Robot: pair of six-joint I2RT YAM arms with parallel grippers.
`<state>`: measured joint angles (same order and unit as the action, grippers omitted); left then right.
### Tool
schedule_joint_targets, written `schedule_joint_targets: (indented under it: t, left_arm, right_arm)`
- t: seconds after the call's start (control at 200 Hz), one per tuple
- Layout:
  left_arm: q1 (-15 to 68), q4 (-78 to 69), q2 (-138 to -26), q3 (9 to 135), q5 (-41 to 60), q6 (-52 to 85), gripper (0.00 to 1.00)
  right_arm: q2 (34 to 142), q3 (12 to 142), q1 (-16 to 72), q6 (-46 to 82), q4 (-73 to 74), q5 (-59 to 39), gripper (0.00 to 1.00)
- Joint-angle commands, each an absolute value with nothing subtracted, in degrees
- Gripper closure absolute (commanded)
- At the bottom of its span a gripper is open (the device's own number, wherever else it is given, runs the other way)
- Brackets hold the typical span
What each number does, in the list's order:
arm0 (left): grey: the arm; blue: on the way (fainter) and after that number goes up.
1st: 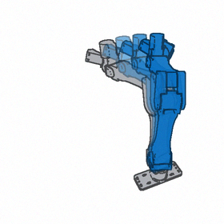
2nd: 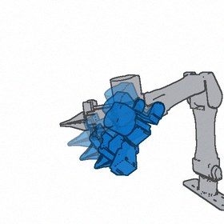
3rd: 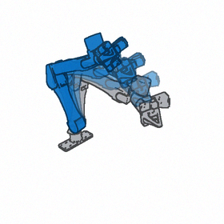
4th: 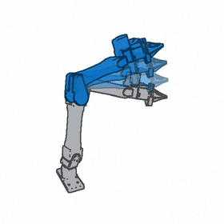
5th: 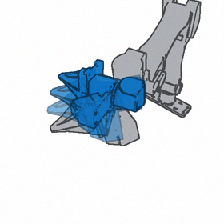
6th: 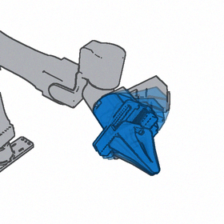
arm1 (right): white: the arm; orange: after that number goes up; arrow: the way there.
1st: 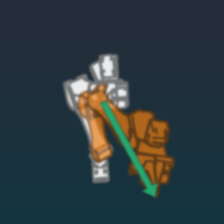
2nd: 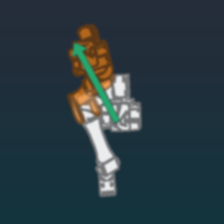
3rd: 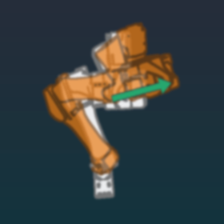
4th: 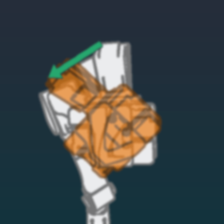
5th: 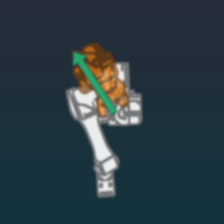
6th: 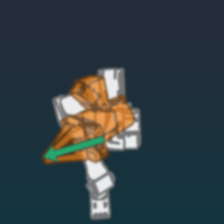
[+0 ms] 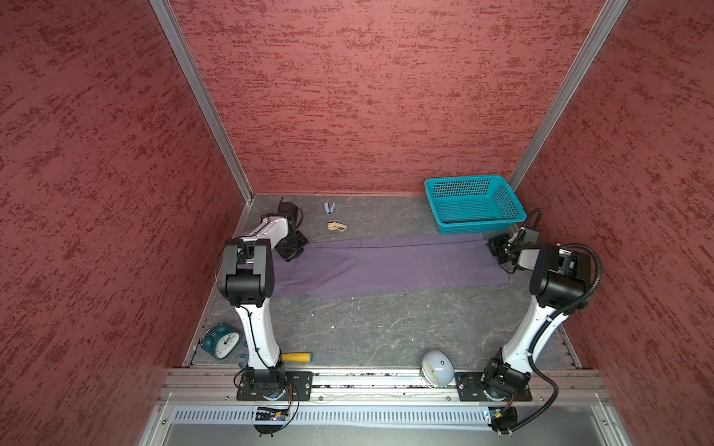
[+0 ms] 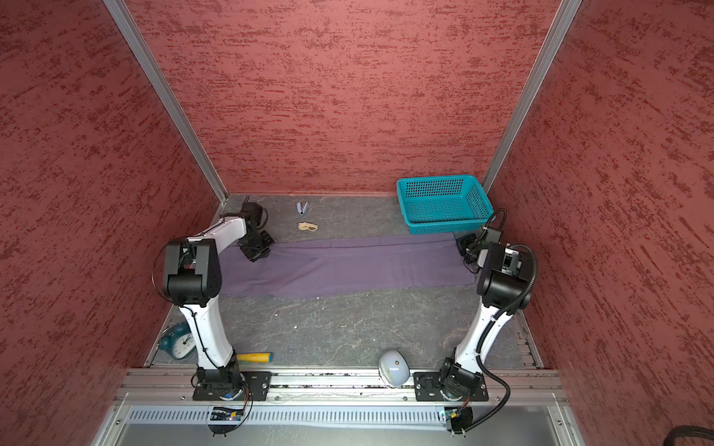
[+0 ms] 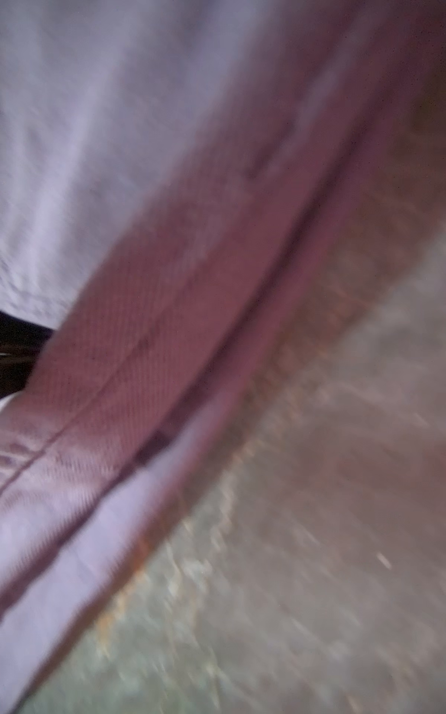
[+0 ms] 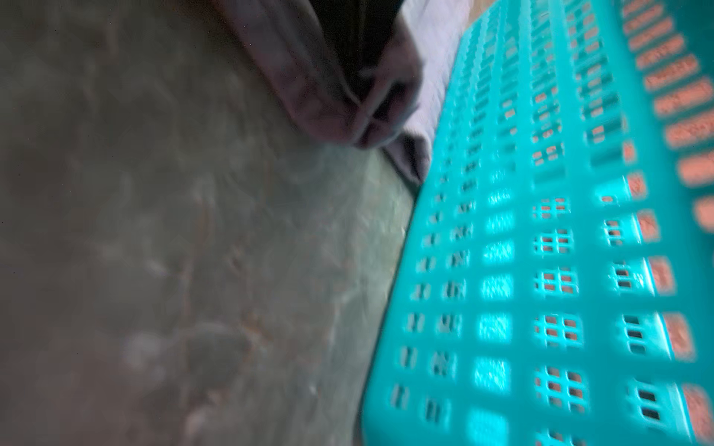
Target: Fold and stack the trousers
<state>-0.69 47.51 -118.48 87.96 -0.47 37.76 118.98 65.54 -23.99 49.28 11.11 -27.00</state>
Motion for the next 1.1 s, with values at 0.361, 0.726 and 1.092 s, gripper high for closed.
schedule_joint_targets:
  t: [0.361,0.726,1.092]
  left_arm:
    - [-2.1,53.9,-124.3,108.8,0.0,36.0,0.92]
    - [-1.1,47.9,-102.4,81.0,2.7,34.7,0.80]
    - [-7.5,46.8,-89.0,62.0,2.5,35.3,0.61]
  right_arm:
    - [120.1,70.2,-22.7,53.0,13.4,-27.7,1.00]
    - [99.5,55.9,-22.5,35.3,-3.0,-18.8,0.88]
    - [88.2,49.5,-14.3,26.3,-14.2,-8.2,0.70]
